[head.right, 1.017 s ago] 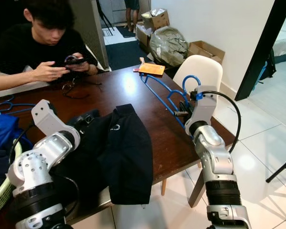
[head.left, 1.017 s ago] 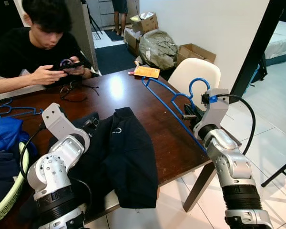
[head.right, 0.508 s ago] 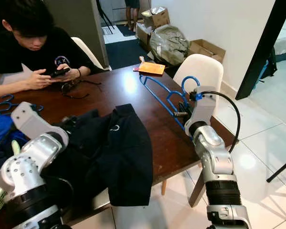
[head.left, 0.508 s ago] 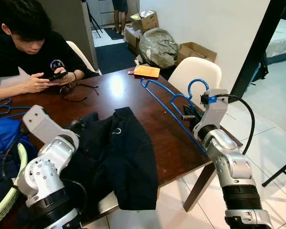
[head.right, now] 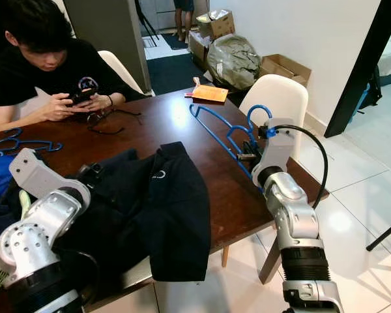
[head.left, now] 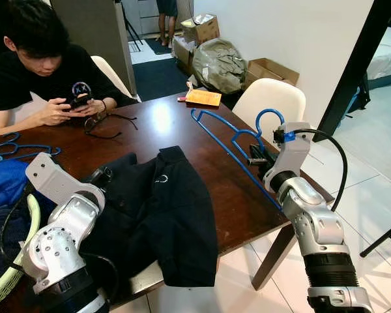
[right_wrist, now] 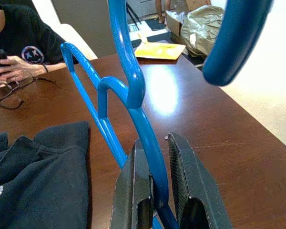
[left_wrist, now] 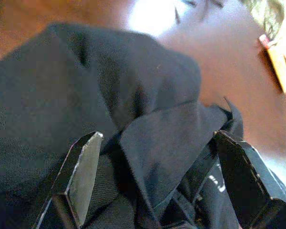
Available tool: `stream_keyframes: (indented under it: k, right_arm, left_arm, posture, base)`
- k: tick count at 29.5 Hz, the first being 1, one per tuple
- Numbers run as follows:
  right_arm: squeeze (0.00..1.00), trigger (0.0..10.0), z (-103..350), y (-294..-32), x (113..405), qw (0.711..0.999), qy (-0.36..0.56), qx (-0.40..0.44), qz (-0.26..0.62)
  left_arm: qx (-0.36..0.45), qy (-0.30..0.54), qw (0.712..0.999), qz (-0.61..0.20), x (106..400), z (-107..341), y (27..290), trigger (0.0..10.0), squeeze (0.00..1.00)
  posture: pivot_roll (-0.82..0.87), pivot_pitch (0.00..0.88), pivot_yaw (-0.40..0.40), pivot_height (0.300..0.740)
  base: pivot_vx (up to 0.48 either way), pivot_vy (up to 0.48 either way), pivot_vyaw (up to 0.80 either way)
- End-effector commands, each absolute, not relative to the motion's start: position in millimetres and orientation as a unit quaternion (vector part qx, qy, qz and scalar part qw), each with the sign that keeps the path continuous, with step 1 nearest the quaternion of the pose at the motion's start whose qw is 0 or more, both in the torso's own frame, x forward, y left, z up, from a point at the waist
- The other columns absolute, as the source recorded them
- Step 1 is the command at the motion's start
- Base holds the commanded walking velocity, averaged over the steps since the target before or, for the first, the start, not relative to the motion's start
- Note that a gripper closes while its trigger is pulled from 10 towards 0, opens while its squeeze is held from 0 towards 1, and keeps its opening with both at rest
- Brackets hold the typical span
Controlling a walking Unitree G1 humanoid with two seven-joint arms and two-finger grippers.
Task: Hang hanger
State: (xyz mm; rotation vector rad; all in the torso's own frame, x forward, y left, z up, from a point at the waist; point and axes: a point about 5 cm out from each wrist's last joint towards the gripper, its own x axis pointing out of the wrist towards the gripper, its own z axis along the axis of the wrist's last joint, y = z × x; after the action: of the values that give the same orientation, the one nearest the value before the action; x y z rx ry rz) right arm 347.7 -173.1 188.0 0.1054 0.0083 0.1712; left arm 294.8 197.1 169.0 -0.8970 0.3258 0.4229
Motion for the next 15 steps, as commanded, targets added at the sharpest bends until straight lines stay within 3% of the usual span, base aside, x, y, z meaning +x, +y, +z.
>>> stream_keyframes:
  k: [1, 15]
  right_arm:
    - [0.0, 10.0, 187.0, -171.9, 346.6, 0.994, 0.007, 0.057, 0.089]
    - [0.0, 10.0, 188.5, -172.4, 346.5, 0.995, 0.006, 0.055, 0.088]
  left_arm:
    - [-0.475, 0.176, 0.844, 0.178, 298.3, 161.6, 173.3, 10.0, 0.0]
    - [-0.523, 0.187, 0.819, 0.147, 308.4, 159.1, 165.3, 10.0, 0.0]
  posture:
    - [0.0, 0.062, 0.023, 0.74]
    - [-0.01, 0.07, 0.022, 0.74]
  base:
    - [0.0, 0.0, 0.0]
    - [0.0, 0.0, 0.0]
